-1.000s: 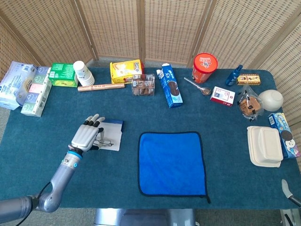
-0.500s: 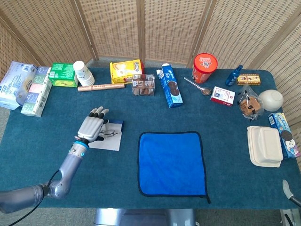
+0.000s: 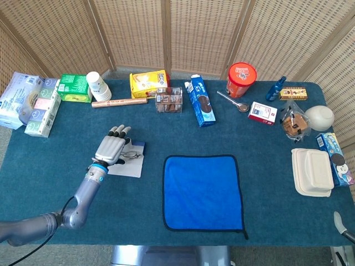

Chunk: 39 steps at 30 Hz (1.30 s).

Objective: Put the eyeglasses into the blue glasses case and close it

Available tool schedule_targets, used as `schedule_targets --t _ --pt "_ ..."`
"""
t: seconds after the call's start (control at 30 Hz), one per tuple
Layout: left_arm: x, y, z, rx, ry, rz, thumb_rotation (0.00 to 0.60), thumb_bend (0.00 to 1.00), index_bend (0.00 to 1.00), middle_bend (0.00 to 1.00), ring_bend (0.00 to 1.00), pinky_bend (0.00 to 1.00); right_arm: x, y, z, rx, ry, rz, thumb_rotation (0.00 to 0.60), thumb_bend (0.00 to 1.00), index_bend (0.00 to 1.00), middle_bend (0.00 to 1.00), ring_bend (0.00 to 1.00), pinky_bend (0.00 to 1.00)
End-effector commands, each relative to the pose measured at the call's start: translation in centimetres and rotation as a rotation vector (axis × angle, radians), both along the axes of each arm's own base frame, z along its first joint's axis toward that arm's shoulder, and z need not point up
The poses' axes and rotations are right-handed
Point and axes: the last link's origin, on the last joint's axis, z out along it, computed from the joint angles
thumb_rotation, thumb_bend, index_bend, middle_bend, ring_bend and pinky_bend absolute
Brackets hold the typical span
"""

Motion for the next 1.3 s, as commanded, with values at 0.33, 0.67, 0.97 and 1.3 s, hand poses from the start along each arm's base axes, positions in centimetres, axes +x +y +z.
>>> schedule_targets --t 0.33,0.67,0.97,1.3 --pt "-0.3 0.0 0.4 0.019 0.006 -0.002 0.534 0.34 0.15 0.03 0.00 0.05 0.1 0.2 0.1 -0.003 -0.004 0.002 0.340 0.34 0.06 0.13 0.00 0.06" --pt "0.1 -0.2 0.5 0.030 0.003 -0.029 0.532 0.33 0.00 0.00 0.00 0.04 0.1 0.2 0.1 -0.001 -0.007 0.001 0.339 0.34 0.06 0.13 0.00 0.06" --pt "0.0 -0.1 0.6 0.015 0.059 -0.029 0.534 0.31 0.00 0.00 0.00 0.03 0.1 0.2 0.0 0.004 -0.013 0.002 0.339 0.34 0.06 0.13 0.00 0.06" --pt "0.1 0.2 1.3 -0.025 0.156 0.006 0.529 0.22 0.00 0.00 0.00 0.00 -0.1 0.1 0.0 0.007 -0.016 0.002 0.340 0.34 0.06 0.13 0.00 0.06"
